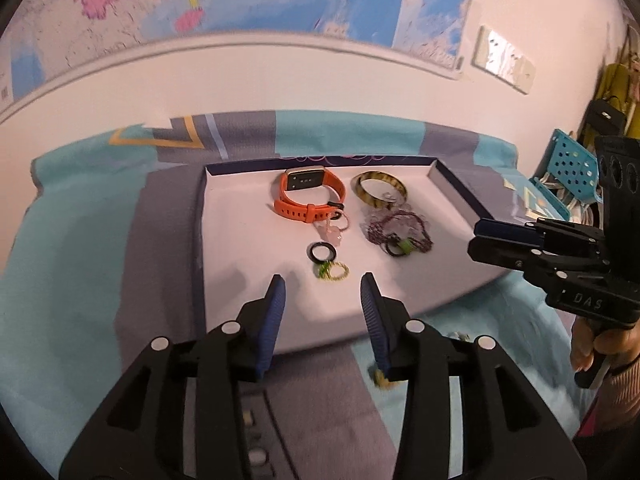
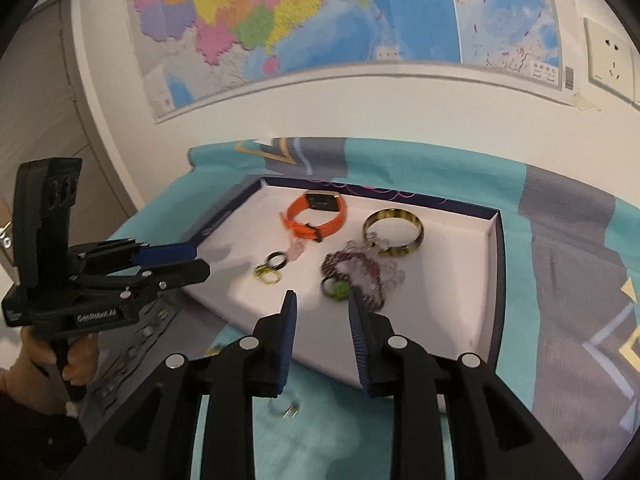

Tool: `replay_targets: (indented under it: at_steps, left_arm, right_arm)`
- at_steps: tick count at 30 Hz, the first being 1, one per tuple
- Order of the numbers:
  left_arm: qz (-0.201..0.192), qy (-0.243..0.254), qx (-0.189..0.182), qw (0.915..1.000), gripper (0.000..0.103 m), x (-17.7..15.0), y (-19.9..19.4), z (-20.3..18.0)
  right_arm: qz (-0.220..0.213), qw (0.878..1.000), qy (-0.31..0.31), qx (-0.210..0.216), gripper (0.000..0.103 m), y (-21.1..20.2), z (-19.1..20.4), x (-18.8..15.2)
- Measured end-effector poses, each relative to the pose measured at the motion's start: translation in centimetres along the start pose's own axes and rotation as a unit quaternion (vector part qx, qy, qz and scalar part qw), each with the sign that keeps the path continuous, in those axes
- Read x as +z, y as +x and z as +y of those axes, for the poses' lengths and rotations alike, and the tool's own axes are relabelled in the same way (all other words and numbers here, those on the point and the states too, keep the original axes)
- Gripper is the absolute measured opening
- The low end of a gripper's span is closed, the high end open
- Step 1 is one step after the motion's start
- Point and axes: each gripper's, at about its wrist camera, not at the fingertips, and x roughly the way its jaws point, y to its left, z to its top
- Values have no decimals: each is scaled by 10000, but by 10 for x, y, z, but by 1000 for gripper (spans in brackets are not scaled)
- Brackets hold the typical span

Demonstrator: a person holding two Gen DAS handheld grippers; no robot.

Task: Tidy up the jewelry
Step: 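Open both grippers to release the green-bead ring and gold ring in the box, then lower the right gripper onto the silver ring on the cloth and close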

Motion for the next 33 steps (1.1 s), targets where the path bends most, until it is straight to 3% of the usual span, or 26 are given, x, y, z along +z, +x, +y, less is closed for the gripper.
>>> replay_targets:
  at_steps: [2, 10, 19, 33]
  left_arm:
    - [-93, 95, -60, 9999, 43, -8, -12, -4]
    - [59, 341, -147, 9993, 44, -39, -22, -19]
    - [222, 402, -222, 9987, 47, -51, -15, -28]
    - [502, 373, -280, 9977, 48, -55, 1, -33]
  right_arm:
    - [27, 9999, -83, 57, 32, -6, 5, -8]
    - [480, 9988, -131, 34, 33, 1, 18, -46]
    - [683, 9976, -62, -92, 32, 14, 23, -55]
    - [809, 9964, -104, -249, 14, 20, 22, -56]
